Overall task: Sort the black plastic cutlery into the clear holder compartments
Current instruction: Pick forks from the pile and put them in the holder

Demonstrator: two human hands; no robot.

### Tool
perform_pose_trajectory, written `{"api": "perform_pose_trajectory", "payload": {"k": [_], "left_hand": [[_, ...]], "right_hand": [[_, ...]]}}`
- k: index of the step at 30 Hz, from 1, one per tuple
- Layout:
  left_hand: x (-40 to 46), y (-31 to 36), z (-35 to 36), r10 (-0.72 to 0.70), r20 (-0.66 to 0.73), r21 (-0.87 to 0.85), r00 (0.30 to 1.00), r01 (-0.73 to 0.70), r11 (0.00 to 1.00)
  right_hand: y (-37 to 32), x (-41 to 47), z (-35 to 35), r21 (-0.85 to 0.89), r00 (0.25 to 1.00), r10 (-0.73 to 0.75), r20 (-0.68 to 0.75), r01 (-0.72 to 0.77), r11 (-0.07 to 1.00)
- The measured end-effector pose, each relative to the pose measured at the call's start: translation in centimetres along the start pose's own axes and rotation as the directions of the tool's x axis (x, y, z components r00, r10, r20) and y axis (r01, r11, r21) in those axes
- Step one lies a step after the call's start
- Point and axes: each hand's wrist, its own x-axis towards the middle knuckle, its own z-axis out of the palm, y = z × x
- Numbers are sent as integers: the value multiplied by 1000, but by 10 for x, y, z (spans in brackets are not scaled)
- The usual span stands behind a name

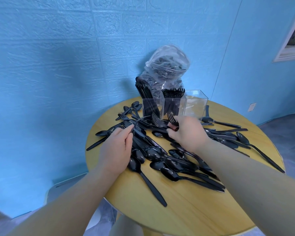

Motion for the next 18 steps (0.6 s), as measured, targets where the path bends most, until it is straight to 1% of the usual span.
{"api": "perform_pose_trajectory", "payload": {"k": [2, 4, 7, 8, 10, 12, 15, 18], "left_hand": [[1, 4, -3, 7, -13, 3, 1000, -7, 1000], [6, 13, -7, 19, -27, -14, 999, -19, 1000], [17, 31, -9, 54, -14, -22, 998, -54, 998], [21, 38, -9, 57, -3, -19, 998, -57, 998], [30, 51, -8, 56, 29, -23, 998, -55, 998], [35, 68, -6, 60, 75, -34, 995, -58, 998], [38, 93, 1, 101, 121, -58, 988, -94, 994], [35, 111, 9, 139, 198, -67, 970, -128, 989]], "right_hand": [[-3, 0, -12, 110, 999, 18, -28, -14, 994], [-3, 0, -23, 179, 997, 67, -45, -58, 982], [4, 0, -35, 343, 984, 170, -54, -142, 928], [6, -1, -38, 416, 977, 208, -42, -172, 893], [10, -3, -45, 570, 954, 300, 25, -260, 779], [11, -8, -54, 672, 930, 362, 72, -313, 671], [10, -15, -66, 755, 925, 373, 69, -293, 587], [9, -22, -71, 816, 919, 387, 82, -285, 503]]}}
